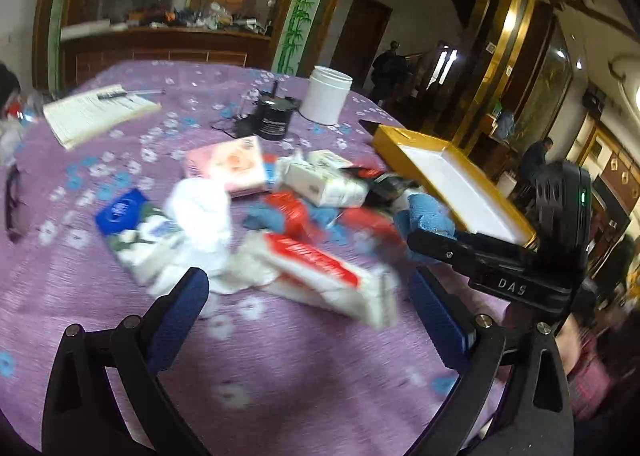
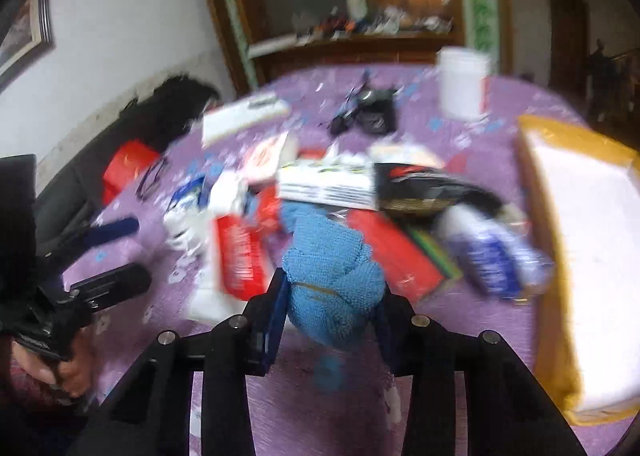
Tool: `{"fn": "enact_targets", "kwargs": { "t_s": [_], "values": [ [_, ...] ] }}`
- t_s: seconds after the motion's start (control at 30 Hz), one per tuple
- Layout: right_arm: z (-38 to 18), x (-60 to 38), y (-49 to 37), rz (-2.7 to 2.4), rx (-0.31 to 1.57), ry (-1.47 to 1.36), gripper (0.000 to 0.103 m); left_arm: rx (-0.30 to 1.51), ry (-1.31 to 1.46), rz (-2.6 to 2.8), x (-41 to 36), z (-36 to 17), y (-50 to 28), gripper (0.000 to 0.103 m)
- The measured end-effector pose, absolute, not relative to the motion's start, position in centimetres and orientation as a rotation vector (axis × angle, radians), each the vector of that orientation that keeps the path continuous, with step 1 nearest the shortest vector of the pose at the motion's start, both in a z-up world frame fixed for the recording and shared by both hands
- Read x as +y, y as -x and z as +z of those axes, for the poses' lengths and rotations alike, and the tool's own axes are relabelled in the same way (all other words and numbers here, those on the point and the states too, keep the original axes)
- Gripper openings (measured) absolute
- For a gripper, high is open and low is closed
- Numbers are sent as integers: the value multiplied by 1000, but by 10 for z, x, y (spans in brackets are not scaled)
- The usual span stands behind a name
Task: Organize soft objects
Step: 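Grasp the blue towel with the right gripper while the left grasps the white-and-red bag, then carry the blue towel and white-and-red bag into the white box, release both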
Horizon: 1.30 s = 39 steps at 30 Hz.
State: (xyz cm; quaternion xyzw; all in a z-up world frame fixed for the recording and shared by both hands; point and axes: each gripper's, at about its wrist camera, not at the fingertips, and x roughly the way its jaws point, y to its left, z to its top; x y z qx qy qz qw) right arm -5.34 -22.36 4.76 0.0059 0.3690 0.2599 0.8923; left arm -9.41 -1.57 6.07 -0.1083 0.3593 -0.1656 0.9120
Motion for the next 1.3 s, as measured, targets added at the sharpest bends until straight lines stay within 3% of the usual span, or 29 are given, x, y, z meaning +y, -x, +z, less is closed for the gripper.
{"fn": "enact_targets", "kwargs": {
  "t_s": [0.2,0.37,0.43,0.47,0.57,0.83,1.3],
  "values": [
    [49,-260,49,522,739,-207,40,923,258,-279,-36,43,63,100],
    [53,-260,50,549,716,-216,40,967,210,-232,-51,34,40,100],
    [52,-260,48,546,716,-224,40,973,169,-227,-61,31,32,86],
    [52,-261,48,549,714,-227,40,980,150,-209,-65,28,29,73],
    [51,-260,50,550,707,-225,40,931,131,-202,-68,27,37,70],
    [51,-261,52,549,705,-230,40,711,151,-303,-67,54,72,69],
    [53,-265,55,538,683,-256,40,670,106,-352,-80,59,74,69]
  ]
}}
